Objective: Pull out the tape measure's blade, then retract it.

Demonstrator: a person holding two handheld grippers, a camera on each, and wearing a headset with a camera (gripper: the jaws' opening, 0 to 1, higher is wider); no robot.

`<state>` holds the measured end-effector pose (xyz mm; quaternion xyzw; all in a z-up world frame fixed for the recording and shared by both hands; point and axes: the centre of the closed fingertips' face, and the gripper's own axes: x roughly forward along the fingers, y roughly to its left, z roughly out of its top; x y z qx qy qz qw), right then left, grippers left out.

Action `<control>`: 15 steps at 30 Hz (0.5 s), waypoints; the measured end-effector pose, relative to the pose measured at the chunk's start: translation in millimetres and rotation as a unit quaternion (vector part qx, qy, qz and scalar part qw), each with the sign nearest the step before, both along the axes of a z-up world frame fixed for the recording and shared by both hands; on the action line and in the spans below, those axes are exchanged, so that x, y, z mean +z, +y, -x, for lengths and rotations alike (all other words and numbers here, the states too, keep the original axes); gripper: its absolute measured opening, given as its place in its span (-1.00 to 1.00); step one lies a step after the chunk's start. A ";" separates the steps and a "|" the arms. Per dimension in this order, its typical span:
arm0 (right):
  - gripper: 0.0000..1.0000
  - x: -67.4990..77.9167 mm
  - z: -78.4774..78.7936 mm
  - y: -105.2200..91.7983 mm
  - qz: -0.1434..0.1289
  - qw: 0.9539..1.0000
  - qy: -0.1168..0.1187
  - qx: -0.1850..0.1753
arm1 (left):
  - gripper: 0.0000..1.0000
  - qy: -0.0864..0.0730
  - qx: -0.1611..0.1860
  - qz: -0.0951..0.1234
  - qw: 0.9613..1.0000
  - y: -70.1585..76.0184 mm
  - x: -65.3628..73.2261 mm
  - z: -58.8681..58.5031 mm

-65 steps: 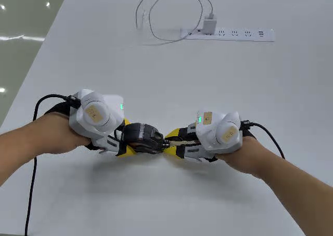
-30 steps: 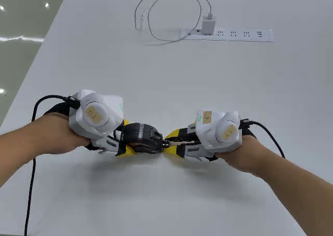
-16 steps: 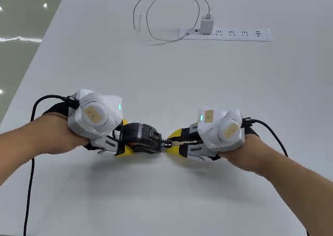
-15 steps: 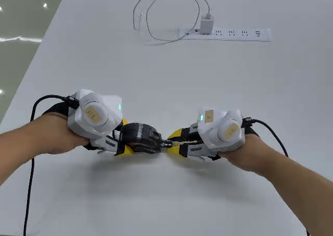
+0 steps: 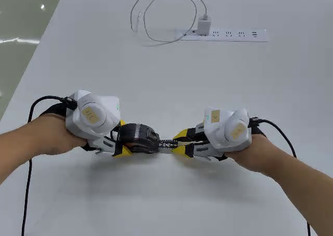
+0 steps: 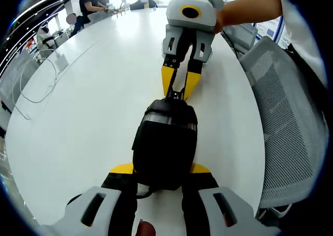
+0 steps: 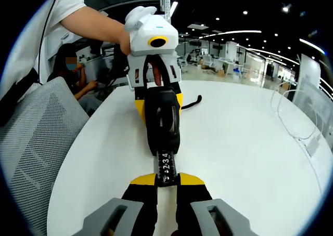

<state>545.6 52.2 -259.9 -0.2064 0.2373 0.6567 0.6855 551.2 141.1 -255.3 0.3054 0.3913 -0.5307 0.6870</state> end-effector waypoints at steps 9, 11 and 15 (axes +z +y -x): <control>-0.83 -0.3 -0.6 -8.6 0.009 1.000 -0.005 -0.001 | -0.44 0.000 0.000 -0.002 1.000 -0.3 0.4 0.4; -0.83 0.5 -0.3 -10.4 0.012 1.000 -0.007 0.000 | -0.44 -0.001 0.000 -0.003 1.000 0.0 0.3 0.2; -0.83 0.5 -0.7 -14.7 0.016 1.000 -0.010 0.000 | -0.44 0.000 -0.001 -0.003 1.000 0.1 0.3 0.2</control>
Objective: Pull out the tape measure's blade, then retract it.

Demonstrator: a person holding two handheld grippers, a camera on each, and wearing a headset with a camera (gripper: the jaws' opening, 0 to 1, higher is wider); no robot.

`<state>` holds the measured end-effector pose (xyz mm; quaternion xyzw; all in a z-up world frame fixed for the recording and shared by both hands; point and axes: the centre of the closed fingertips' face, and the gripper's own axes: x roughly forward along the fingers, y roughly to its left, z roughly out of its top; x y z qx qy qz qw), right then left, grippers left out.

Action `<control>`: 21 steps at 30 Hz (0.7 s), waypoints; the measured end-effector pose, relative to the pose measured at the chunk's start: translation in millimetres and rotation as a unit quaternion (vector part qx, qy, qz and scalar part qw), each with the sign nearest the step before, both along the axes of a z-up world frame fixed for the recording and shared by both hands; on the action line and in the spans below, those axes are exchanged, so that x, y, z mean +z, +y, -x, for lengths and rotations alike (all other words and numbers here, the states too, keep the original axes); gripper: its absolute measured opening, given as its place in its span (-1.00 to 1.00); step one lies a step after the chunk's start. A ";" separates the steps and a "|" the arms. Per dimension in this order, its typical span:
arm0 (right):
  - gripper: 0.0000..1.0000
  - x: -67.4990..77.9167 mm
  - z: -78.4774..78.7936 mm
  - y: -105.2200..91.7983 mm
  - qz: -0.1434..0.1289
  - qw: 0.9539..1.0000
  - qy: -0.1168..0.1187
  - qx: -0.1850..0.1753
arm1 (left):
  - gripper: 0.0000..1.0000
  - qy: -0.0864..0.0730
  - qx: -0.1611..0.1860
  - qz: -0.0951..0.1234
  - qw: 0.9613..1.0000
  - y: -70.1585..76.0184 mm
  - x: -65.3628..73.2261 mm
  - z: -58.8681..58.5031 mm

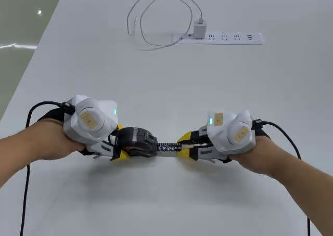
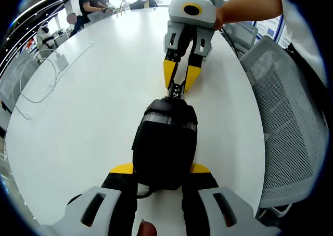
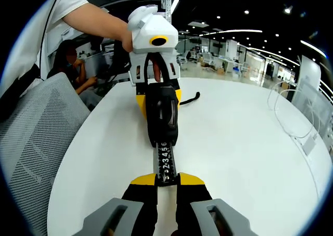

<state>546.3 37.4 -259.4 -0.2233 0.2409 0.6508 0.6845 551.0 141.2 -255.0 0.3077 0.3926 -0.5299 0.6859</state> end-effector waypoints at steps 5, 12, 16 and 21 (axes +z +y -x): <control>-0.83 0.6 -0.1 -4.9 0.005 1.000 -0.001 -0.001 | -0.44 0.000 -0.001 -0.001 1.000 0.0 0.1 -0.1; -0.83 0.4 -0.5 -10.7 0.009 1.000 -0.002 -0.002 | -0.44 0.000 -0.001 -0.002 1.000 0.6 -0.4 -0.6; -0.84 0.6 -0.7 -13.6 0.011 1.000 -0.001 -0.003 | -0.44 0.000 -0.001 -0.002 1.000 0.9 -0.6 -0.7; -0.84 0.7 -1.3 -18.3 0.016 1.000 -0.001 -0.003 | -0.44 0.000 -0.002 -0.002 1.000 0.8 -0.8 -0.7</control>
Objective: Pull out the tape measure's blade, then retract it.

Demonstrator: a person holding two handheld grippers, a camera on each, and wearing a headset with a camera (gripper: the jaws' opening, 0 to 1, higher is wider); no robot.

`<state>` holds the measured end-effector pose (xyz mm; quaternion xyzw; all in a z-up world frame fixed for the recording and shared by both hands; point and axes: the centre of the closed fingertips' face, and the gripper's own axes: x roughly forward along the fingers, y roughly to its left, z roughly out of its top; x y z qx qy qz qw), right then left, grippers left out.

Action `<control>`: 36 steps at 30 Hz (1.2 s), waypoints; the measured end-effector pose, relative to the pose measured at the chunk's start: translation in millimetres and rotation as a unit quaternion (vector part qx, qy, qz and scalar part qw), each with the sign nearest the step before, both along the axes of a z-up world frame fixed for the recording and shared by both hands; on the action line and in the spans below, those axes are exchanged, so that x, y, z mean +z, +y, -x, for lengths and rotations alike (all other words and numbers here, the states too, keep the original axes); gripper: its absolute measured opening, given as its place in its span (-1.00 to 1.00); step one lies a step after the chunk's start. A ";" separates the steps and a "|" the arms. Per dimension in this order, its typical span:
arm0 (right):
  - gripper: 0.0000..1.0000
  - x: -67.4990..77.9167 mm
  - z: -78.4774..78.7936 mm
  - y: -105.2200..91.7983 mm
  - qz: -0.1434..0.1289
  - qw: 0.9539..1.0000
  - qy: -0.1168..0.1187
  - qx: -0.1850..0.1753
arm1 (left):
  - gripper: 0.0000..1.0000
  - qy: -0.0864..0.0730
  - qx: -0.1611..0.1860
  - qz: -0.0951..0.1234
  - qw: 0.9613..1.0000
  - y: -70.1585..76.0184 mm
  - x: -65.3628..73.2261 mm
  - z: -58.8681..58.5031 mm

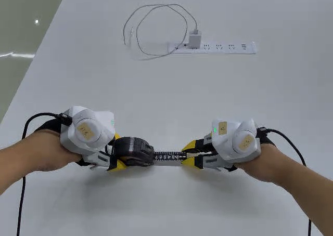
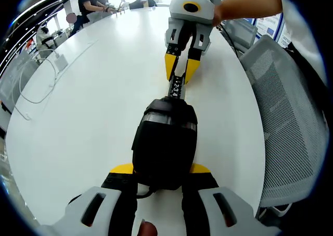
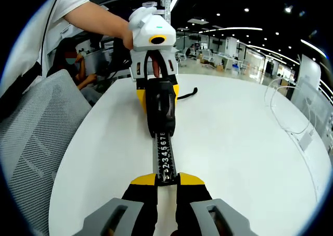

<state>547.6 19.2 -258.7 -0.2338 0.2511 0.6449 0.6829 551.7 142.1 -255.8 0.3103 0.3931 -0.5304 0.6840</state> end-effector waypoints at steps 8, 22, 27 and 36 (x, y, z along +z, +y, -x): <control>-0.84 -0.1 -0.6 -8.2 0.008 1.000 0.000 0.000 | -0.44 0.000 0.001 -0.001 1.000 0.0 -0.3 -0.3; -0.84 -1.5 -1.4 -24.5 0.021 1.000 -0.006 0.000 | -0.44 -0.001 0.001 -0.002 1.000 0.0 -0.8 -0.6; -0.84 -1.4 -2.1 -31.2 0.024 1.000 -0.006 -0.003 | -0.44 -0.001 0.001 -0.002 1.000 -0.2 -0.8 -0.6; -0.84 -2.1 -3.0 -43.9 0.034 0.999 -0.006 -0.007 | -0.44 -0.001 0.001 -0.003 1.000 -0.7 -0.4 -0.3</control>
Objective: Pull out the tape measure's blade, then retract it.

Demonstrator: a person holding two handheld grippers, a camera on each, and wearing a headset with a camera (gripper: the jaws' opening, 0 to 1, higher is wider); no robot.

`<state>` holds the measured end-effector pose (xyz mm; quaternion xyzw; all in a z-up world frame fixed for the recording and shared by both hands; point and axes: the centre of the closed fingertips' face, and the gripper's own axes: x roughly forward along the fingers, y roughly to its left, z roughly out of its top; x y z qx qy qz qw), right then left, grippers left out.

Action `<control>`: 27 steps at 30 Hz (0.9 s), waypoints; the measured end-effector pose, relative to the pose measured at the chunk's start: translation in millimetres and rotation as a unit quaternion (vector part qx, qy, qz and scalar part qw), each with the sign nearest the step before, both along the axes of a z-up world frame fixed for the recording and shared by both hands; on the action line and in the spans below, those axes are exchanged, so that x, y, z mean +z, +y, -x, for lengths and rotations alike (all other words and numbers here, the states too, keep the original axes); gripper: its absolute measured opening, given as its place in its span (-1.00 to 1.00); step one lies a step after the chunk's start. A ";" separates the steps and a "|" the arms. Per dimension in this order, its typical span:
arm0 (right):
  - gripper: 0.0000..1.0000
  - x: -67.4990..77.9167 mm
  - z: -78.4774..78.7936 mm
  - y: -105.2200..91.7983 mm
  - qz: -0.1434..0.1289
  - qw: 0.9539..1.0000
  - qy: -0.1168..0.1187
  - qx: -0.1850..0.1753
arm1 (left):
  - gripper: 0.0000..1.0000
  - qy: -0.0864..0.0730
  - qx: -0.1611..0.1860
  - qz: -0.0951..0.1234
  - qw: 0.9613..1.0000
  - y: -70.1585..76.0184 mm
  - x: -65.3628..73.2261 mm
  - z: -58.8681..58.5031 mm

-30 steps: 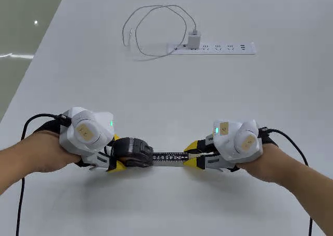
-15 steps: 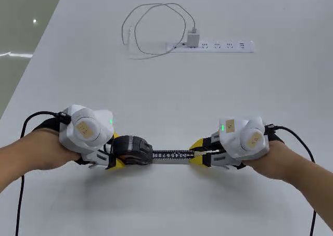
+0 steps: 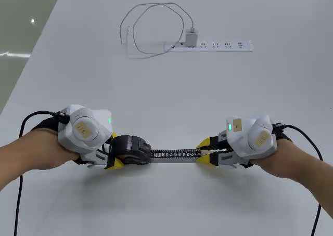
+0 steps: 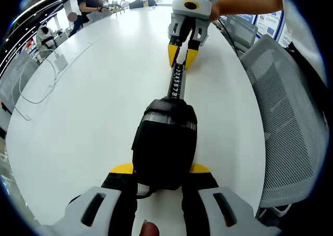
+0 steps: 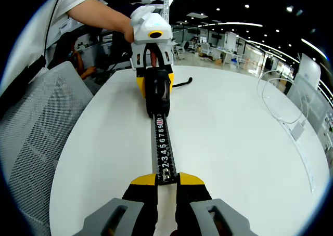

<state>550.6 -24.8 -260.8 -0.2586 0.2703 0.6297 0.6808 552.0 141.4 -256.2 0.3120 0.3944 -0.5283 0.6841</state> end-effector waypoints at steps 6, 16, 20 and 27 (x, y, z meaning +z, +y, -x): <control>-0.84 -0.2 0.1 -5.2 0.004 1.000 0.000 -0.001 | -0.44 0.000 0.000 0.000 1.000 0.4 -0.3 -0.2; -0.84 -0.3 0.4 -14.8 0.011 1.000 0.000 -0.003 | -0.44 0.000 0.000 -0.002 1.000 0.3 -0.2 -0.1; -0.85 -0.5 0.1 -17.9 0.014 1.000 0.001 -0.005 | -0.44 0.000 -0.001 -0.002 1.000 0.3 0.0 0.2; -0.84 0.3 -0.9 -23.6 0.018 1.000 0.003 -0.008 | -0.44 0.000 -0.001 -0.002 1.000 0.1 0.5 0.7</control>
